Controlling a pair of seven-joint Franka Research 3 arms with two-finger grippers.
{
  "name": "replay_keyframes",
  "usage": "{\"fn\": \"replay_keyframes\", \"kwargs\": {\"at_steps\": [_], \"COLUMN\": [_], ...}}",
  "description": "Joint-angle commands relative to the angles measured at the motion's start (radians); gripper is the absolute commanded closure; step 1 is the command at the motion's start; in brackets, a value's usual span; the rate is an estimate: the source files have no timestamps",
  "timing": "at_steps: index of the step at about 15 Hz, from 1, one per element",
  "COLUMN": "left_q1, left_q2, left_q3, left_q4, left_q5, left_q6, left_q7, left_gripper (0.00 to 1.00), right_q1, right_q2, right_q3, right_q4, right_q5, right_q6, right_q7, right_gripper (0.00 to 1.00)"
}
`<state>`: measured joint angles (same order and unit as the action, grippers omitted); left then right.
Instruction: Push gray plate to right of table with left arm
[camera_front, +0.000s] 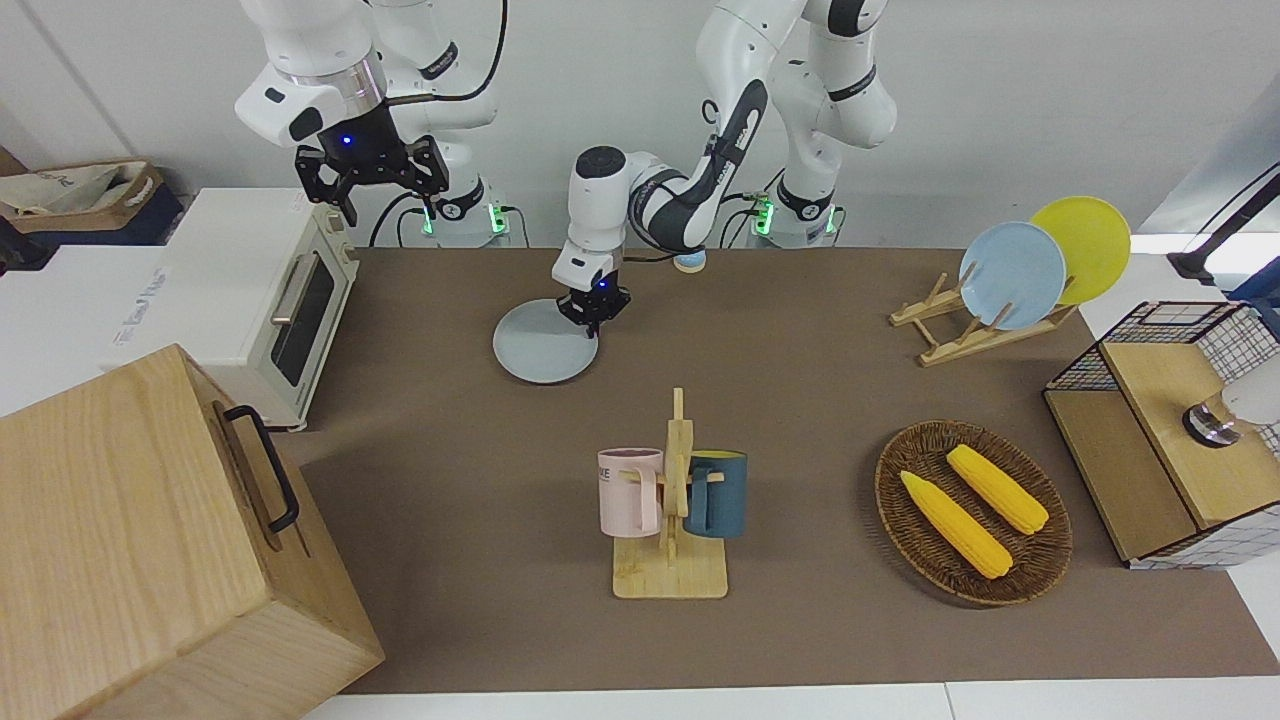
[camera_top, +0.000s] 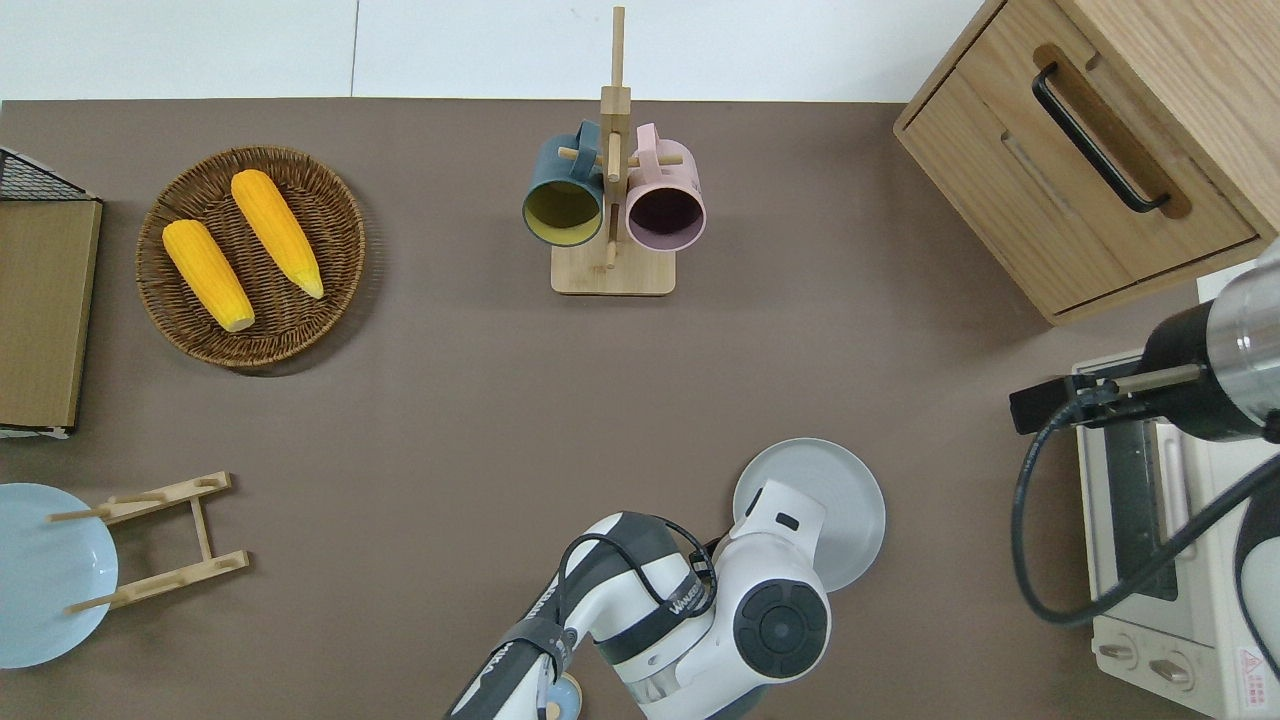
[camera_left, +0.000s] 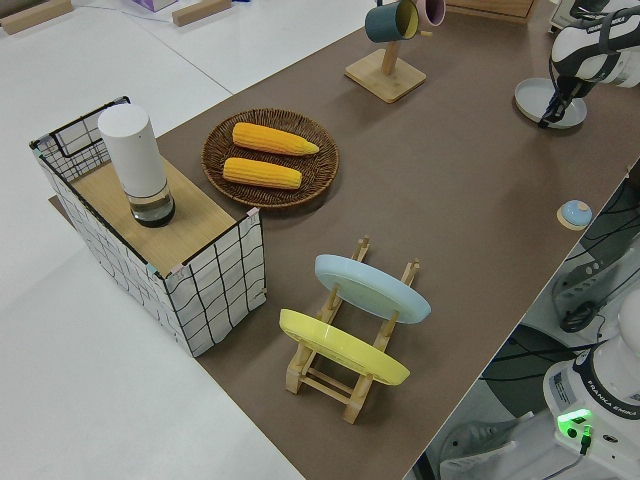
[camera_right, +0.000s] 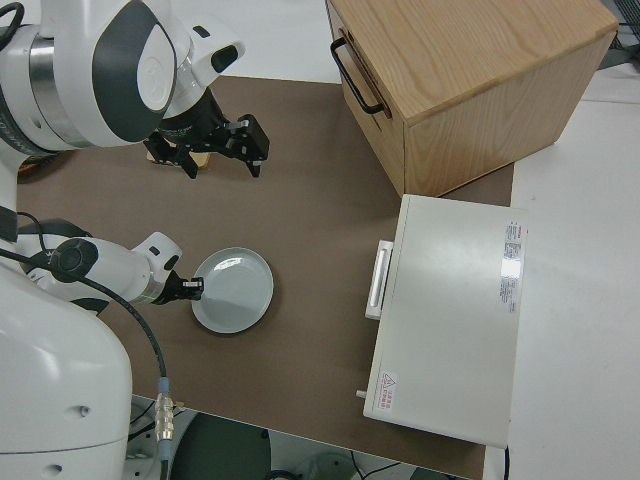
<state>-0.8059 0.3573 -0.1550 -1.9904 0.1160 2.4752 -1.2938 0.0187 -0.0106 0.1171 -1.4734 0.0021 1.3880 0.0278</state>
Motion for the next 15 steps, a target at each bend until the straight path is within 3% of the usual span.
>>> {"fn": "replay_keyframes", "kwargs": {"at_steps": [1, 2, 3, 7, 9, 15], "left_q1": [-0.021, -0.021, -0.019, -0.004, 0.027, 0.134], "left_q2": [0.08, 0.077, 0.075, 0.055, 0.026, -0.135], "left_q3": [0.009, 0.012, 0.012, 0.018, 0.015, 0.023], "left_q4": [0.039, 0.039, 0.039, 0.076, 0.084, 0.093], "left_q5": [0.019, 0.019, 0.019, 0.018, 0.002, -0.084], "left_q6": [-0.001, -0.005, -0.018, -0.116, -0.174, -0.369], "left_q7": [-0.022, -0.018, -0.016, 0.022, 0.109, 0.324], "left_gripper": [0.22, 0.05, 0.01, 0.01, 0.01, 0.01], "right_q1": [-0.02, -0.02, -0.02, -0.02, -0.02, -0.02], "right_q2": [-0.006, -0.006, -0.006, -0.006, -0.006, -0.006], "right_q3": [0.013, 0.015, 0.015, 0.013, 0.013, 0.013], "right_q4": [0.004, 0.004, 0.004, 0.004, 0.004, 0.004], "right_q5": [0.01, 0.01, 0.01, 0.01, 0.01, 0.01], "right_q6": [-0.012, -0.012, -0.012, -0.012, -0.012, -0.012], "right_q7": [0.0, 0.0, 0.0, 0.0, 0.0, 0.0], "right_gripper": [0.017, 0.017, 0.017, 0.017, 0.017, 0.017]}}
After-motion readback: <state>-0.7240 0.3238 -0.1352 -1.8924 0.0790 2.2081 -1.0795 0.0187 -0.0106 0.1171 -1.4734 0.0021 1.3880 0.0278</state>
